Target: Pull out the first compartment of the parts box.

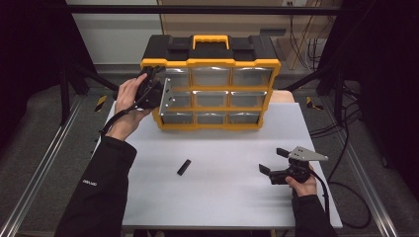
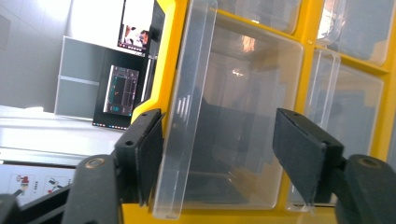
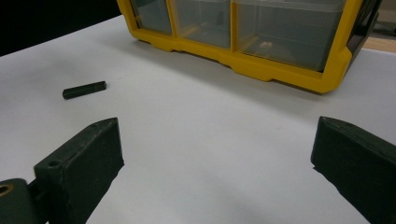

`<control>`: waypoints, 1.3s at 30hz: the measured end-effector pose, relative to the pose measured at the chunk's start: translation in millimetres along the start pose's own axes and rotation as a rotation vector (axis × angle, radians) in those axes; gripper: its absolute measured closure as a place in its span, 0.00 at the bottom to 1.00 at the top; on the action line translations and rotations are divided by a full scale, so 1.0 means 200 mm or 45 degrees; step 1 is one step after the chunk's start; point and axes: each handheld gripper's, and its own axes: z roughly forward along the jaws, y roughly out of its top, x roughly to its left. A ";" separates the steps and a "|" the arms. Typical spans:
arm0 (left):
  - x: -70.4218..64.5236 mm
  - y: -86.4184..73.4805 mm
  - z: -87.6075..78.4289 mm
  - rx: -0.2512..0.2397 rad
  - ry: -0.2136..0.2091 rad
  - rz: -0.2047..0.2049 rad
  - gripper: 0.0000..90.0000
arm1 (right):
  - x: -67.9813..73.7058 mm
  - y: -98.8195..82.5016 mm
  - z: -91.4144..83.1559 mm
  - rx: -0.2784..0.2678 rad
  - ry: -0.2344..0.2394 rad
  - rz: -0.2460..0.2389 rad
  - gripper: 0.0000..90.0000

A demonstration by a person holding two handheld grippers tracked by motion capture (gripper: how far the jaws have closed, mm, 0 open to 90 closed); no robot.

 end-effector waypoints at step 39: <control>-0.03 -0.01 0.00 0.024 0.207 0.190 0.80 | 0.00 0.00 0.00 -0.005 -0.004 -0.002 0.03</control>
